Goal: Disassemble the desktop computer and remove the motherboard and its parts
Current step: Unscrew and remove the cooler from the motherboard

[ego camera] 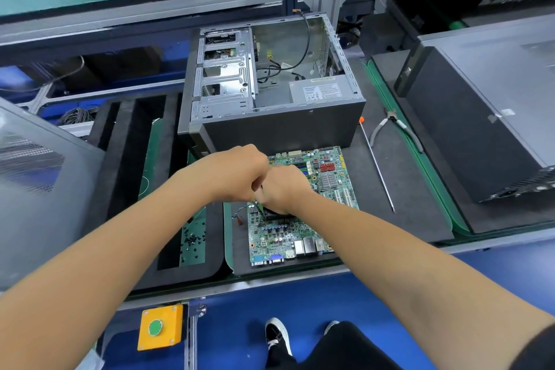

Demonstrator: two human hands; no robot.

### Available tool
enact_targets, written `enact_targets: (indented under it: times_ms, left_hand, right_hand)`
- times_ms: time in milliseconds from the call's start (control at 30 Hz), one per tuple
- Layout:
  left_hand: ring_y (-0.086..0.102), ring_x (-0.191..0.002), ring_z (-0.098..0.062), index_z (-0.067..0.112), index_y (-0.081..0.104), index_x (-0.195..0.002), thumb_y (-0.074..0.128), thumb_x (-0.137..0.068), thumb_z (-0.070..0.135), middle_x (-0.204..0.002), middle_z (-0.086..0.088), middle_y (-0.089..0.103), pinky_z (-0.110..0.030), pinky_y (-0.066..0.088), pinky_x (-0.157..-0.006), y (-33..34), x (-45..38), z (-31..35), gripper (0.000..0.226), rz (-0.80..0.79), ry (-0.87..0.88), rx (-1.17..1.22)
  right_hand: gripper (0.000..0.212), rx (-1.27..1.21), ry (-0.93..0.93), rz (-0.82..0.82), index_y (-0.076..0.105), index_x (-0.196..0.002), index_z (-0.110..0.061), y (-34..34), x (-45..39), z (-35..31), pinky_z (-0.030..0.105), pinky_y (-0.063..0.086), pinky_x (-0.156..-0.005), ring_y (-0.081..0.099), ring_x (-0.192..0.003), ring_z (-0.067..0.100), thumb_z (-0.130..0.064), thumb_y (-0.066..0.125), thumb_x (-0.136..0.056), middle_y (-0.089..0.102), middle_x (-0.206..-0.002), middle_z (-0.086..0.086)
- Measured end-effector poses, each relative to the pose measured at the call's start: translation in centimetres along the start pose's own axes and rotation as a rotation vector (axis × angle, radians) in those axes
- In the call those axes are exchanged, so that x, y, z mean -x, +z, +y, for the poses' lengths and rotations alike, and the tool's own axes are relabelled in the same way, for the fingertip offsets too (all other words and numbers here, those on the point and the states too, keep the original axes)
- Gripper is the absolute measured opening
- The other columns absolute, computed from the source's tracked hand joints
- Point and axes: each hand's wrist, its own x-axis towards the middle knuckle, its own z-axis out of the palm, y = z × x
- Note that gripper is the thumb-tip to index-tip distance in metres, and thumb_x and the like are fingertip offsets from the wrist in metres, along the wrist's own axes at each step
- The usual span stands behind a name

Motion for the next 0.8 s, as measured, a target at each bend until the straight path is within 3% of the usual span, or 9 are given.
enact_targets:
  times_ms: [100,233,367,433,500,567,667,733,800]
  left_hand:
    - [0.036,-0.046,-0.022,0.009,0.042,-0.056,0.062,-0.075,0.005,-0.057,-0.004,0.041,-0.025,0.028,-0.043,0.2,-0.4,1.3,0.028,0.012,-0.123,0.026]
    - [0.042,-0.047,-0.017,0.010,0.037,-0.064,0.059,-0.080,0.000,-0.061,-0.006,0.043,-0.026,0.030,-0.040,-0.4,-1.6,3.0,0.029,-0.029,-0.323,0.065]
    - [0.049,-0.052,-0.018,0.003,0.053,-0.081,0.062,-0.084,0.006,-0.066,-0.004,0.050,-0.026,0.038,-0.046,-0.8,-1.7,3.1,0.011,-0.163,-0.234,0.007]
    - [0.058,-0.071,-0.022,0.006,0.054,-0.101,0.071,-0.083,0.021,-0.087,-0.004,0.056,-0.029,0.043,-0.059,-1.1,-1.0,2.7,0.029,-0.265,-0.194,0.005]
    - [0.058,-0.081,-0.024,0.010,0.051,-0.109,0.073,-0.081,0.020,-0.106,-0.006,0.050,-0.032,0.043,-0.062,-1.0,-0.4,2.6,0.036,-0.312,-0.134,-0.065]
    - [0.056,-0.080,-0.025,0.007,0.054,-0.106,0.061,-0.082,0.005,-0.105,-0.007,0.046,-0.035,0.046,-0.062,-0.5,-0.1,2.4,0.026,-0.274,-0.065,-0.112]
    - [0.058,-0.075,-0.026,0.007,0.062,-0.090,0.055,-0.076,-0.003,-0.093,-0.009,0.055,-0.037,0.051,-0.065,-0.2,-0.1,2.3,0.019,-0.099,0.016,-0.196]
    - [0.049,-0.063,-0.023,0.009,0.058,-0.075,0.056,-0.073,-0.005,-0.080,-0.007,0.052,-0.033,0.041,-0.055,-0.3,-0.1,2.1,0.014,-0.025,0.048,-0.272]
    - [0.041,-0.060,-0.023,0.012,0.045,-0.061,0.058,-0.072,-0.004,-0.071,-0.004,0.044,-0.032,0.034,-0.053,0.0,-0.1,1.9,0.024,-0.004,0.068,-0.284]
  right_hand:
    - [0.036,-0.004,-0.012,-0.037,0.026,-0.058,-0.025,-0.4,0.2,0.0,0.027,0.017,-0.047,0.029,-0.049,0.013,-0.029,0.036,-0.093,0.035,-0.055,-0.004]
    - [0.032,0.020,0.011,-0.063,0.031,-0.060,-0.025,-0.5,0.2,-0.1,0.027,0.017,-0.046,0.035,-0.052,0.015,-0.025,0.044,-0.089,0.040,-0.059,-0.005]
    - [0.028,-0.007,0.045,-0.071,0.051,-0.067,-0.017,-0.3,0.2,0.0,0.027,0.021,-0.046,0.042,-0.056,0.020,-0.031,0.048,-0.091,0.043,-0.059,-0.006]
    - [0.025,-0.033,0.047,-0.070,0.052,-0.070,-0.018,-0.4,0.1,-0.1,0.029,0.025,-0.048,0.042,-0.056,0.020,-0.033,0.046,-0.089,0.046,-0.062,-0.006]
    - [0.021,-0.023,0.045,-0.057,0.049,-0.072,-0.020,-0.5,0.2,-0.2,0.029,0.024,-0.048,0.046,-0.058,0.021,-0.031,0.043,-0.089,0.048,-0.062,-0.005]
    - [0.025,-0.024,0.045,-0.058,0.041,-0.066,-0.021,-0.5,0.2,-0.2,0.028,0.022,-0.046,0.045,-0.058,0.020,-0.028,0.041,-0.089,0.046,-0.060,-0.005]
    - [0.036,-0.094,0.094,-0.063,0.030,-0.055,-0.019,-0.7,0.6,-0.2,0.027,0.020,-0.046,0.033,-0.051,0.017,-0.025,0.050,-0.085,0.037,-0.052,-0.003]
    - [0.041,-0.153,0.134,-0.061,0.026,-0.053,-0.018,-1.0,0.8,-0.2,0.028,0.018,-0.046,0.026,-0.048,0.017,-0.022,0.055,-0.082,0.031,-0.049,-0.002]
    - [0.042,-0.166,0.143,-0.069,0.025,-0.053,-0.017,-1.1,0.9,-0.3,0.028,0.018,-0.046,0.025,-0.048,0.017,-0.021,0.056,-0.081,0.029,-0.049,-0.002]
